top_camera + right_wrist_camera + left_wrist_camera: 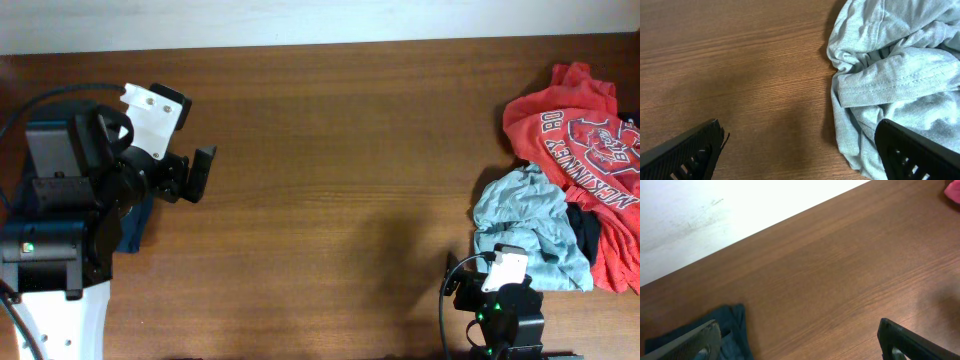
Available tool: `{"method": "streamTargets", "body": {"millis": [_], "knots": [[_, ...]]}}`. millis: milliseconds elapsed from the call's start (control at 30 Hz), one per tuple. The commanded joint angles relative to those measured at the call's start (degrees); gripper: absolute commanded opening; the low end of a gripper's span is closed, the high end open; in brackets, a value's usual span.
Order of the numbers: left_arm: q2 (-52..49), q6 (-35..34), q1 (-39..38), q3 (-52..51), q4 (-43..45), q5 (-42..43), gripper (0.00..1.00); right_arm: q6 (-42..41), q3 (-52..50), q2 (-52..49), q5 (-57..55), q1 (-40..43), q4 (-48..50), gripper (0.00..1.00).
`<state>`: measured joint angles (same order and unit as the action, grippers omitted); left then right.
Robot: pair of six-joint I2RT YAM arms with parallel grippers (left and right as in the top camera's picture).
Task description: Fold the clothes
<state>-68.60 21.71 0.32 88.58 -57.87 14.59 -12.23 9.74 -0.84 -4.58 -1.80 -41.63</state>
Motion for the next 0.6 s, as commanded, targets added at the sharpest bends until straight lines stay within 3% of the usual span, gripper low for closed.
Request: {"method": "streamTargets", "body": {"millis": [0, 167, 367, 400, 567], "knots": [[0.22, 0.90, -0.28, -0.35, -0.17, -1.38, 1.00, -0.48, -0.46, 0.66, 0.33, 0.33, 0.11, 0.99], [4.24, 1.14, -0.98, -6.88, 5.09, -3.50, 1.00, -0.48, -0.46, 0.66, 0.31, 0.33, 0.09, 0.99], [15.02, 1.11, -1.03, -32.13, 32.74, 2.47, 1.00, -0.48, -0.46, 0.66, 0.31, 0.33, 0.09, 0.99], [19.12, 1.09, -1.01, -40.94, 40.19, 3.69, 1.00, -0.48, -0.46, 0.66, 0.31, 0.33, 0.09, 0.99], [28.06, 0.87, -1.01, -53.90, 46.95, 3.61, 1.00, -0.48, -0.46, 0.66, 0.31, 0.33, 0.09, 0.99]]}}
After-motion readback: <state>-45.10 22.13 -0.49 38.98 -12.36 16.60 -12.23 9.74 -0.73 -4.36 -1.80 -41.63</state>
